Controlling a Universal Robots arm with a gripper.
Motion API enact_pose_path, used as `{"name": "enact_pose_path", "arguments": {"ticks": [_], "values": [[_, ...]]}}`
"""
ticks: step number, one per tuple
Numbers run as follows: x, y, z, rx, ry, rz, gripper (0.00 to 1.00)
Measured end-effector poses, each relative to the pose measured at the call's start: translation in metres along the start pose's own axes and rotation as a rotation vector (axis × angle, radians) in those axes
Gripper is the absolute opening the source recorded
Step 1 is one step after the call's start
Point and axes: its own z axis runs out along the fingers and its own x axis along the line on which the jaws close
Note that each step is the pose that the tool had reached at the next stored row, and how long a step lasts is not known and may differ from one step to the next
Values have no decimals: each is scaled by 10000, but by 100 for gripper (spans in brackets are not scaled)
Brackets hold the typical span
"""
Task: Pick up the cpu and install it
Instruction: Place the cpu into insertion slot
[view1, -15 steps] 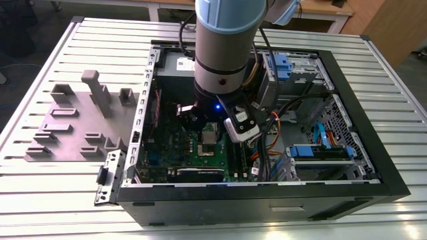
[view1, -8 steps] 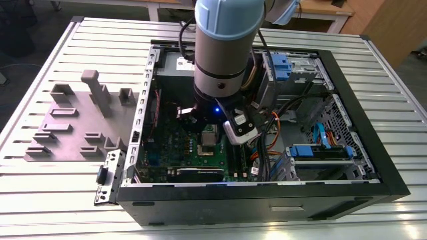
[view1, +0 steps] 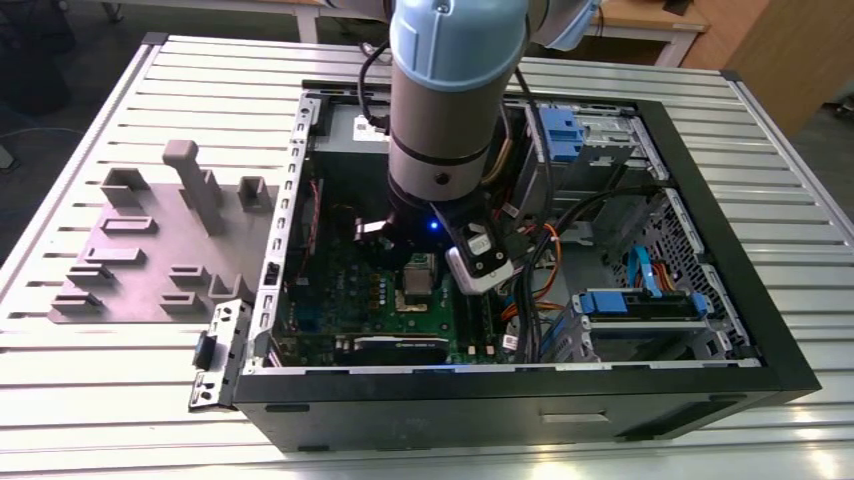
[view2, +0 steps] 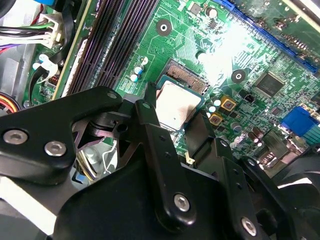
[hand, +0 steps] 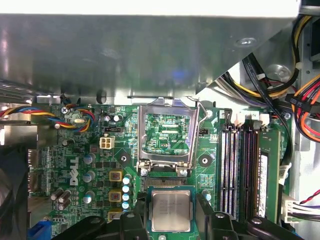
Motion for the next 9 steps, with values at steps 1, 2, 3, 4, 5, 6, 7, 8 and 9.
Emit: {"name": "enact_pose_path", "arguments": {"ticks": [1, 2, 3, 4, 5, 6, 7, 8, 9], "values": [[0, 0, 0, 0, 0, 0, 47], [0, 0, 0, 0, 0, 0, 47], [0, 0, 1, 0, 0, 0, 47], [0, 0, 1, 0, 0, 0, 47], [0, 0, 1, 0, 0, 0, 47], [0, 0, 1, 0, 0, 0, 47], [0, 0, 1, 0, 0, 0, 47], [0, 0, 2, 4, 0, 0, 47], [-1, 1, 4, 11, -1, 0, 47]]}}
